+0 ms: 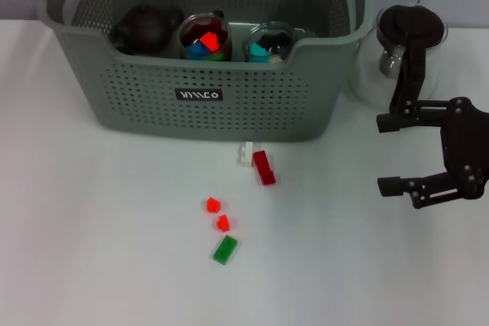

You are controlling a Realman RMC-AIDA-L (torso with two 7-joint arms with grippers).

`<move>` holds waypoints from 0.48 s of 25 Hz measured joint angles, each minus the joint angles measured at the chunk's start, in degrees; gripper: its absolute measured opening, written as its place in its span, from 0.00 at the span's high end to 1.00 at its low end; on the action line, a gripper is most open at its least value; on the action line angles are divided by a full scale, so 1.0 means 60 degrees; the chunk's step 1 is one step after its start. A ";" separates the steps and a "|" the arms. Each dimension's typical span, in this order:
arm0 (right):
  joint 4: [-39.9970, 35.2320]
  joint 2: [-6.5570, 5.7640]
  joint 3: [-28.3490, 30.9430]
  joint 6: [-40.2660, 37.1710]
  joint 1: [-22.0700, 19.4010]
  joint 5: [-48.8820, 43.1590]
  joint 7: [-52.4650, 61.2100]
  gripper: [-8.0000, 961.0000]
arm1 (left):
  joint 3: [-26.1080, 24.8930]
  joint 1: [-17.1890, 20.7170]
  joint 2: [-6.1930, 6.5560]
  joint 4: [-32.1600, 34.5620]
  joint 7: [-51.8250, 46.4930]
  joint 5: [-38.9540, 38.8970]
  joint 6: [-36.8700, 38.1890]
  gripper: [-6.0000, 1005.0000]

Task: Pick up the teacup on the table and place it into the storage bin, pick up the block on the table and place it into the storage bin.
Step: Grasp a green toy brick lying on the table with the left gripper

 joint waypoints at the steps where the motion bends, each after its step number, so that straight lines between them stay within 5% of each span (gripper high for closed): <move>1: 0.0008 0.0001 0.0006 0.0022 -0.0004 0.0000 0.0009 0.03 | 0.0141 0.0313 -0.0205 0.0571 0.0335 -0.0093 0.0407 0.12; 7: 0.0022 0.0038 0.0128 0.0136 -0.0084 0.0006 0.0047 0.04 | 0.2113 0.2020 -0.0376 0.1911 0.0785 -0.0452 0.1161 0.07; 12: 0.0047 0.0061 0.0213 0.0160 -0.0091 0.0013 0.0060 0.03 | 0.2528 0.2282 -0.0396 0.0710 0.0691 -0.0308 0.1407 0.07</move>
